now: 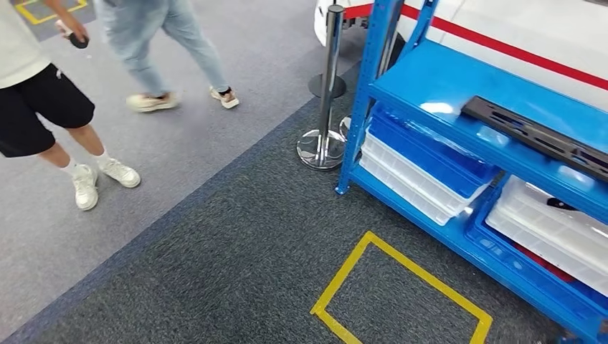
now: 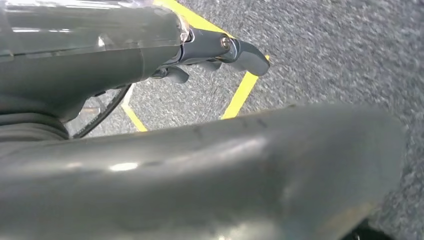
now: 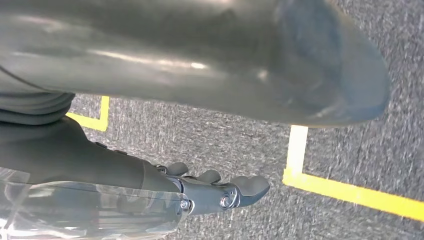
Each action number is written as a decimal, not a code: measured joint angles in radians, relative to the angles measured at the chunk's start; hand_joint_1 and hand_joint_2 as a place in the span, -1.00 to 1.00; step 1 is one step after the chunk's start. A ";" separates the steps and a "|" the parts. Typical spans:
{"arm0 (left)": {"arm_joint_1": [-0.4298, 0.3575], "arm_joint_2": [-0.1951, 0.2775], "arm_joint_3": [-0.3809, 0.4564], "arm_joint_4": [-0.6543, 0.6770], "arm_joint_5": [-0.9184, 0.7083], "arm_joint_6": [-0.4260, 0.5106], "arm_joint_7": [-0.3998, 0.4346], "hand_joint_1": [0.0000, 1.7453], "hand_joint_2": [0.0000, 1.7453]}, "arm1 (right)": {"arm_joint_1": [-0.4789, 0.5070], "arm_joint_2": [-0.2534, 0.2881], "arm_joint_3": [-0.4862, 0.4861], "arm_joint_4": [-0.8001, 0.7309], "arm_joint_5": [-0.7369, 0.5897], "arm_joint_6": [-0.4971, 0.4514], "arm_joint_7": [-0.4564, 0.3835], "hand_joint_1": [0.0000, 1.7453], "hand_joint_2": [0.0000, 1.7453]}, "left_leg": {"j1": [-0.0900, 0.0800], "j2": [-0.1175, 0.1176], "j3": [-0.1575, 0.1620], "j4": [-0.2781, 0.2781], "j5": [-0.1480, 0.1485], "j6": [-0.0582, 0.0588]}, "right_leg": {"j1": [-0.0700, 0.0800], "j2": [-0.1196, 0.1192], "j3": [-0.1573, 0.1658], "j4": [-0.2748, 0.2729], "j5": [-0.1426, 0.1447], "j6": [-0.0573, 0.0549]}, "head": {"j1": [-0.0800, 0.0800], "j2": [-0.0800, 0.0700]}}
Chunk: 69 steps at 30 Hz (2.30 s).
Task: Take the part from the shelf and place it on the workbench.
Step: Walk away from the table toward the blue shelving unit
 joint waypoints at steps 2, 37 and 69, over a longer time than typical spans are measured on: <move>-0.002 0.000 0.002 0.000 0.005 0.003 -0.001 -1.00 -1.00 | -0.010 0.001 0.000 0.000 0.006 -0.002 0.008 -1.00 -1.00 | -0.003 0.017 -0.001 0.013 -0.012 -0.014 | 0.003 -0.019 0.038 -0.073 0.018 -0.011 | -0.001 0.000; -0.001 0.006 0.010 0.000 -0.002 -0.015 -0.048 -1.00 1.00 | 0.006 0.012 -0.033 0.001 0.001 -0.043 0.026 -1.00 -1.00 | -0.003 0.009 -0.001 0.027 -0.027 -0.034 | 0.008 0.012 0.044 -0.091 0.022 -0.044 | 0.003 0.000; -0.003 0.011 0.028 0.000 0.033 -0.042 -0.052 -1.00 1.00 | 0.014 0.006 -0.035 0.004 0.046 -0.034 0.150 -1.00 1.00 | 0.002 -0.057 -0.028 0.087 -0.068 -0.040 | 0.004 0.030 0.050 -0.089 0.015 -0.052 | 0.008 0.000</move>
